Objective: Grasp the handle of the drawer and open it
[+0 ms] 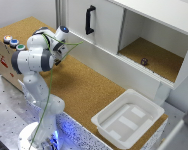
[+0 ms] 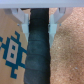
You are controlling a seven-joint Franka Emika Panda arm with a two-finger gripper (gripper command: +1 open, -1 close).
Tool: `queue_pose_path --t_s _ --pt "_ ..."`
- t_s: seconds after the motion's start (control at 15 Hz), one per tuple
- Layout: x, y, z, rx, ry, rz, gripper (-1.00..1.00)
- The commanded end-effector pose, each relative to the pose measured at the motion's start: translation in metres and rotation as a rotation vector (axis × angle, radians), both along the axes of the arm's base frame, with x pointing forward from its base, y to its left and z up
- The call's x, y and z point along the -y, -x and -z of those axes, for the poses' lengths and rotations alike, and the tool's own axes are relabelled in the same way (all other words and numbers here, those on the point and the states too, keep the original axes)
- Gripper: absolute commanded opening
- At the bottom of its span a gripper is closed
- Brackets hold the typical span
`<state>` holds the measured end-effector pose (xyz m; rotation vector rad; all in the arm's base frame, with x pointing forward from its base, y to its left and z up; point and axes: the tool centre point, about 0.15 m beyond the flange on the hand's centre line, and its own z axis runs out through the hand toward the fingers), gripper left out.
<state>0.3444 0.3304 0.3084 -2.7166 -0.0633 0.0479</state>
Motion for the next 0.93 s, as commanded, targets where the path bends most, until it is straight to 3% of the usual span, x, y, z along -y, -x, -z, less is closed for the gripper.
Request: queue_pose_path --t_s 0.0,0.33,0.87 --pt "0.065 0.008 0.021 -0.006 -0.084 0.05 -1.0" --pt "0.113 0.005 0.031 -0.054 -0.11 0.006 -1.0" --pt "0.195 -0.011 0.039 -0.068 -0.088 0.013 -1.0"
